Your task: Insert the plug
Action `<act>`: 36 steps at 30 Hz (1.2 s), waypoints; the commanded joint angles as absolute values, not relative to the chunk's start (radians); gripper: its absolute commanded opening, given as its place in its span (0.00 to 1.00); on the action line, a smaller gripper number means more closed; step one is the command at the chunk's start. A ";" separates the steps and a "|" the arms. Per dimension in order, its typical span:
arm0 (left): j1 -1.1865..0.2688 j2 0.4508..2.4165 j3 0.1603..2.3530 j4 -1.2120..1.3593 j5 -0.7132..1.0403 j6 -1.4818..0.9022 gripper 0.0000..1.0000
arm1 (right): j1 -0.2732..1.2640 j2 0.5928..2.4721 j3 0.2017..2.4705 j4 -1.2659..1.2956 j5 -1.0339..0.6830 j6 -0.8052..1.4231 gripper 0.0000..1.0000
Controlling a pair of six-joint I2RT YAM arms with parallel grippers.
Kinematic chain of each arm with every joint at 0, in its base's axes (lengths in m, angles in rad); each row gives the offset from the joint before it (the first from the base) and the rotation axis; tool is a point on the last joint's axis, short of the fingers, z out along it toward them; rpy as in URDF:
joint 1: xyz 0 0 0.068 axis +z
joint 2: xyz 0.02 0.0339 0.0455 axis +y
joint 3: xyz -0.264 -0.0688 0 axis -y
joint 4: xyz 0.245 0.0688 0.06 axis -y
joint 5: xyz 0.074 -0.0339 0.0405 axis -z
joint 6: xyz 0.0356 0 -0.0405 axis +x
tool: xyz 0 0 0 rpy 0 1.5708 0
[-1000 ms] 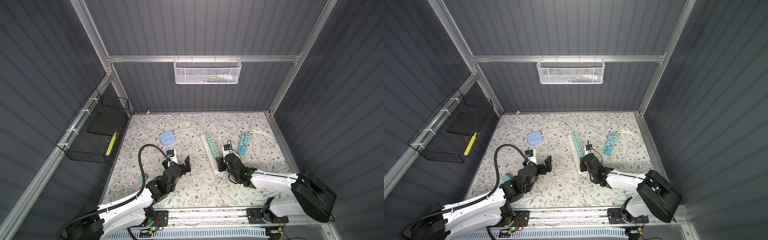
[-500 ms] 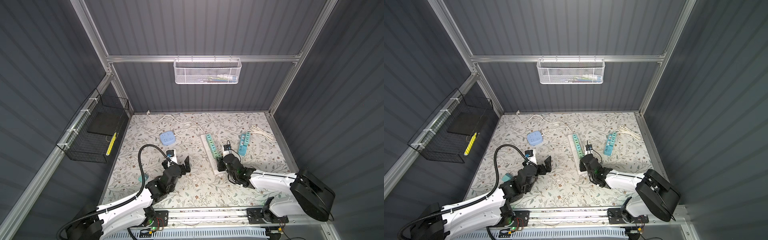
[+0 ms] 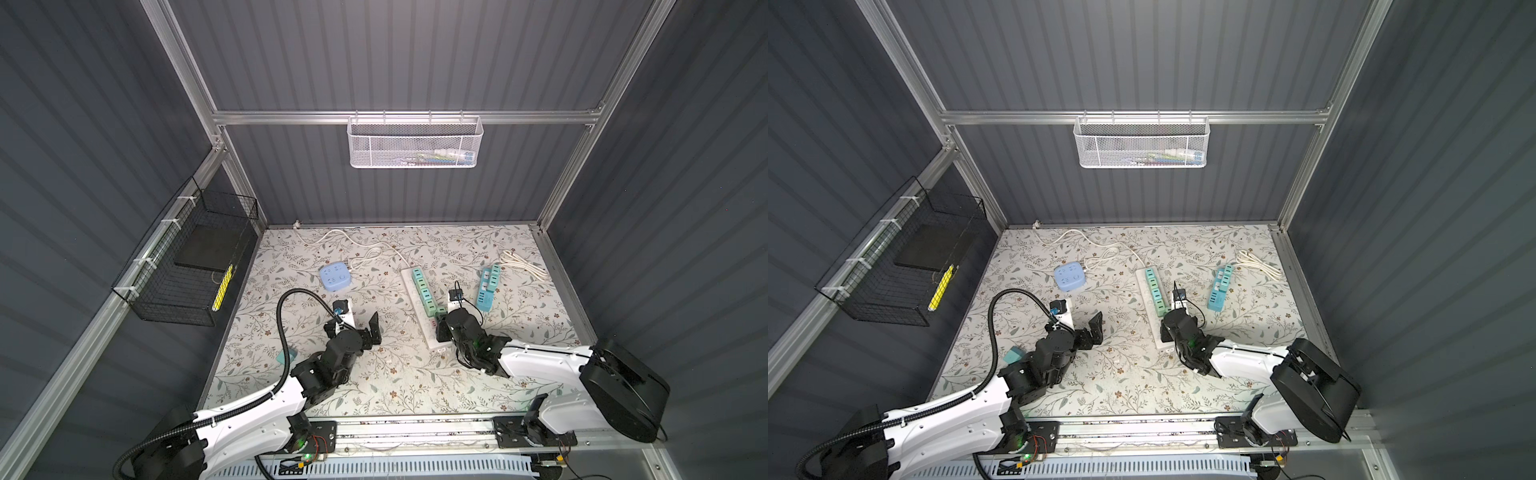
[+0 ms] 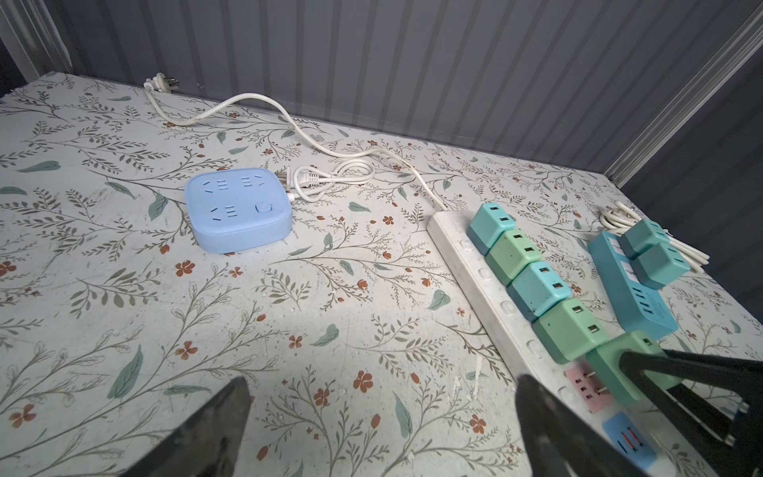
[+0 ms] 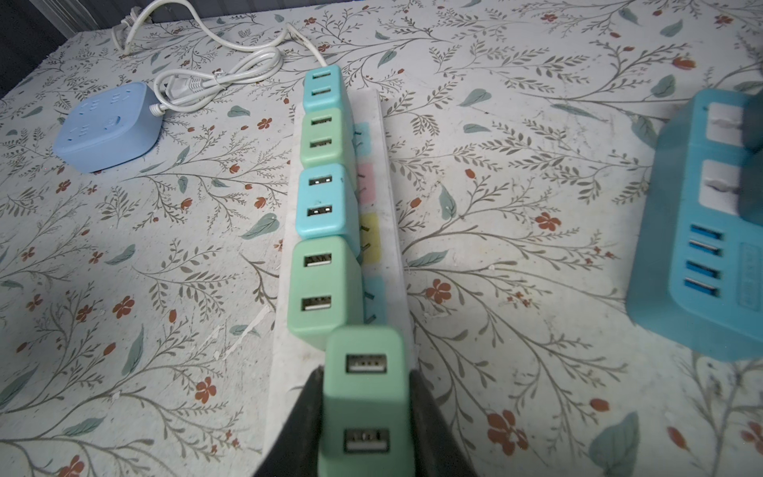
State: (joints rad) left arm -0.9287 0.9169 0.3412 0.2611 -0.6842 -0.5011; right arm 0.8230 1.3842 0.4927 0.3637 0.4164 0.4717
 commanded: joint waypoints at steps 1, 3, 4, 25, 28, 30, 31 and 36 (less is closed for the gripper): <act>-0.927 0.913 0.368 0.254 -0.686 -0.487 1.00 | 0.833 1.367 0.472 0.327 0.391 0.486 0.14; -0.925 0.914 0.367 0.258 -0.683 -0.489 1.00 | 0.835 1.358 0.473 0.329 0.384 0.484 0.14; -0.925 0.918 0.367 0.259 -0.682 -0.488 1.00 | 0.834 1.357 0.475 0.329 0.382 0.481 0.14; -0.922 0.912 0.366 0.256 -0.685 -0.474 1.00 | 0.839 1.428 0.484 0.371 0.422 0.416 0.14; -0.922 0.917 0.367 0.259 -0.681 -0.480 1.00 | 0.839 1.428 0.476 0.401 0.426 0.408 0.14; -0.922 0.919 0.373 0.249 -0.678 -0.477 1.00 | 0.846 1.444 0.488 0.386 0.429 0.403 0.14; -0.922 0.917 0.374 0.245 -0.679 -0.476 1.00 | 0.853 1.450 0.491 0.382 0.439 0.395 0.14; -0.921 0.891 0.368 0.227 -0.684 -0.470 1.00 | 0.875 1.492 0.516 0.306 0.470 0.400 0.14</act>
